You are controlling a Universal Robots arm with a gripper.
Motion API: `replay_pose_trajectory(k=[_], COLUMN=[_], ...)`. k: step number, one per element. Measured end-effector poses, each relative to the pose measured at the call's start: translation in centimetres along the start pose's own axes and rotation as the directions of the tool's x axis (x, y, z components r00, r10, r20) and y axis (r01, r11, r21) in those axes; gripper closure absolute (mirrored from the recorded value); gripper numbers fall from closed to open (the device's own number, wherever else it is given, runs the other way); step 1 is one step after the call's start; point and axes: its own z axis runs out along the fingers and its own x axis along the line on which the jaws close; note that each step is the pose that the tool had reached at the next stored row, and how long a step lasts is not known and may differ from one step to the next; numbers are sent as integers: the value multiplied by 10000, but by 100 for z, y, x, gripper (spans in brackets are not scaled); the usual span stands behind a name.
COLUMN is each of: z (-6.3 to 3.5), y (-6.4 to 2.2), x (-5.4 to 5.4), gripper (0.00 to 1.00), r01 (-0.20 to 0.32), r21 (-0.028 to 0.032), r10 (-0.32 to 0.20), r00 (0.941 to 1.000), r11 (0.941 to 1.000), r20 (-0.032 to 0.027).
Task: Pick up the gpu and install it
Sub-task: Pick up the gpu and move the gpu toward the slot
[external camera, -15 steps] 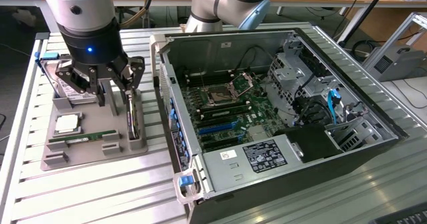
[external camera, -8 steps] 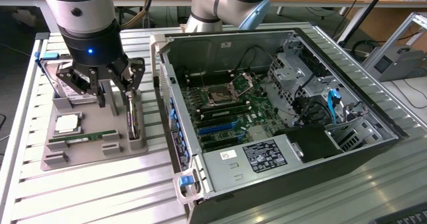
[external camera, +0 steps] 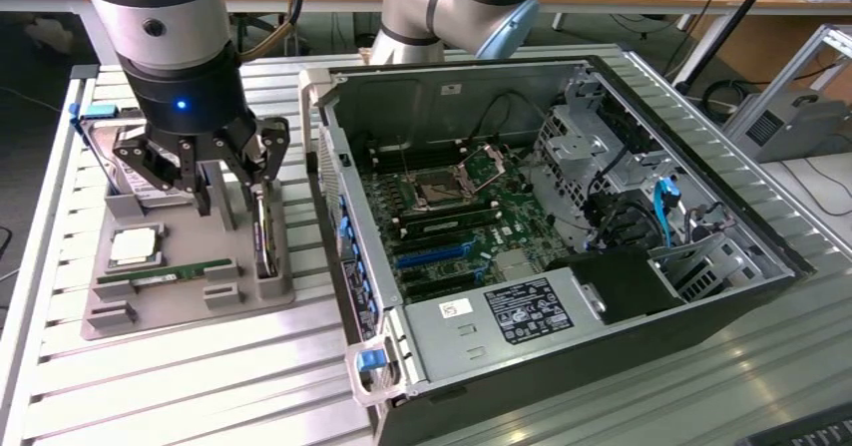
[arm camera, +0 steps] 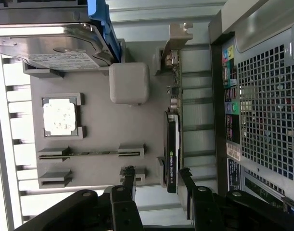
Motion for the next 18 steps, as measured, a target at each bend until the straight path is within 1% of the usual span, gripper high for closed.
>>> replay_pose_trajectory(k=[18], z=[44], y=[0], x=[1], gripper=[52], r01=[1], r21=[47], r10=[-1], r00=[10000], r11=[10000], r20=[4])
